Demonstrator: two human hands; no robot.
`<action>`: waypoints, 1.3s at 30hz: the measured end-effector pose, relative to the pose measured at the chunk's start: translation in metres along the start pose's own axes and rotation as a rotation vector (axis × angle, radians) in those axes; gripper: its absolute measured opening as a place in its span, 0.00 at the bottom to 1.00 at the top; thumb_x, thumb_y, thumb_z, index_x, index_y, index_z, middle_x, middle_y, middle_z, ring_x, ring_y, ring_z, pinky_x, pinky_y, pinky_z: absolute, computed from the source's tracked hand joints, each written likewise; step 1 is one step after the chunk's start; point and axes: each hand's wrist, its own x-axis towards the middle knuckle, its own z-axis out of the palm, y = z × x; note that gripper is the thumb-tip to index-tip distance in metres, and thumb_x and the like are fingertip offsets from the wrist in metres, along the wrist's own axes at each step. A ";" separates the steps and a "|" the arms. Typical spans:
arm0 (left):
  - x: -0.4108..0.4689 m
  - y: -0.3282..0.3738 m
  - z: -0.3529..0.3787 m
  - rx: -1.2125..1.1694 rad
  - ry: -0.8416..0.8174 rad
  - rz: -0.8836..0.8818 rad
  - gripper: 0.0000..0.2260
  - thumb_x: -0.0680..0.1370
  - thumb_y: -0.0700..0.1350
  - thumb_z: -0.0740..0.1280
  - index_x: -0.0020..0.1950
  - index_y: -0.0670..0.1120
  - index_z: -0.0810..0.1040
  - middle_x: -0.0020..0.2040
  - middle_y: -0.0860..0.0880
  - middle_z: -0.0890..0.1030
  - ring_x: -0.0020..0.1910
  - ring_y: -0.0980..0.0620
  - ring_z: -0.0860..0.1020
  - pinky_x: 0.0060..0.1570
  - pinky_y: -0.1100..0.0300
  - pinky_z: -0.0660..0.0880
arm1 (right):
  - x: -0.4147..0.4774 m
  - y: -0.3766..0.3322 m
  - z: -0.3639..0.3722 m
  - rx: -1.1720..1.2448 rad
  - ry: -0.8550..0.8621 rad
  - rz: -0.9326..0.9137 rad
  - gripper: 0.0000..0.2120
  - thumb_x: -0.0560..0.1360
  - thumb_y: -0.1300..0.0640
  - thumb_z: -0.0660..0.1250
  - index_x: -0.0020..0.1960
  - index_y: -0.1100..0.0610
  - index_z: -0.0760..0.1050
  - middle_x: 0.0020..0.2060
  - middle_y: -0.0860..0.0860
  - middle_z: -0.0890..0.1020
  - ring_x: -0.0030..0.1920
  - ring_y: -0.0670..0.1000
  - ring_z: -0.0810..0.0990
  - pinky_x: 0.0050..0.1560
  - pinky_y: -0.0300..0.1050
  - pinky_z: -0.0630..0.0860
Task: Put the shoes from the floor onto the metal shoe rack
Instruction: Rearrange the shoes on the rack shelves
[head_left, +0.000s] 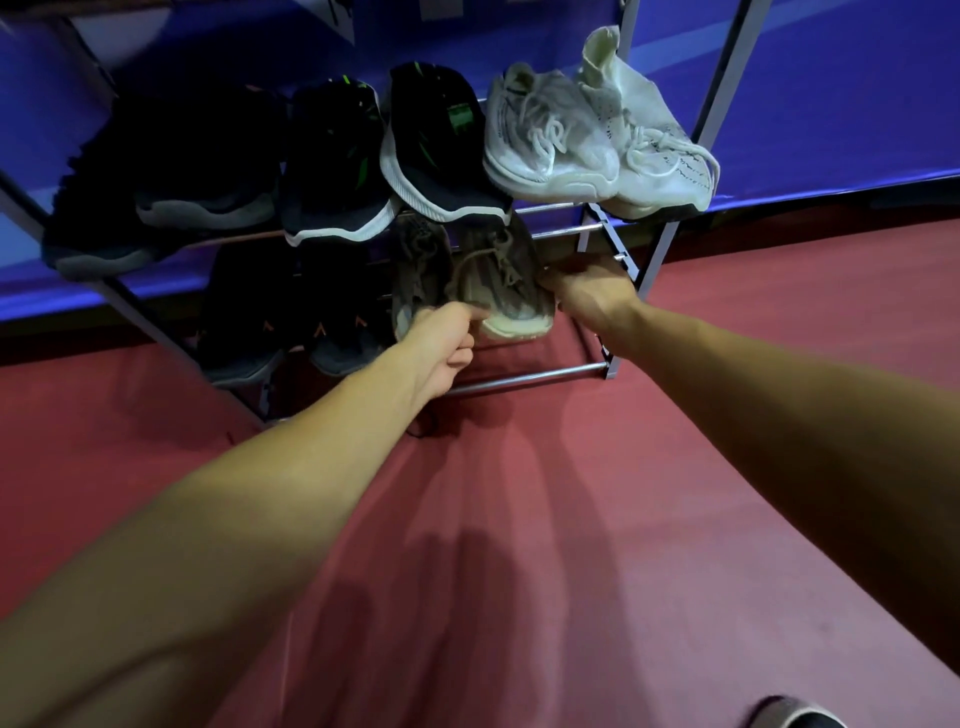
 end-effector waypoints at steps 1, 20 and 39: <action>0.001 0.003 0.002 -0.045 -0.007 -0.025 0.13 0.77 0.34 0.66 0.41 0.47 0.66 0.31 0.51 0.63 0.18 0.60 0.57 0.14 0.67 0.50 | 0.000 -0.002 -0.001 0.039 -0.023 0.023 0.17 0.79 0.46 0.66 0.58 0.58 0.82 0.53 0.55 0.83 0.53 0.57 0.80 0.54 0.48 0.76; 0.005 -0.017 0.030 0.118 0.091 -0.023 0.11 0.76 0.50 0.72 0.46 0.49 0.70 0.36 0.49 0.74 0.29 0.56 0.67 0.18 0.67 0.56 | 0.004 0.009 0.018 0.529 0.128 0.314 0.07 0.75 0.60 0.73 0.48 0.60 0.76 0.27 0.50 0.75 0.18 0.42 0.69 0.17 0.33 0.61; 0.015 -0.026 0.030 0.152 0.066 -0.128 0.08 0.78 0.46 0.71 0.44 0.48 0.73 0.37 0.50 0.73 0.29 0.57 0.68 0.17 0.68 0.57 | 0.020 0.024 0.027 0.108 -0.046 0.199 0.20 0.72 0.51 0.74 0.59 0.62 0.79 0.51 0.57 0.85 0.46 0.56 0.82 0.46 0.49 0.78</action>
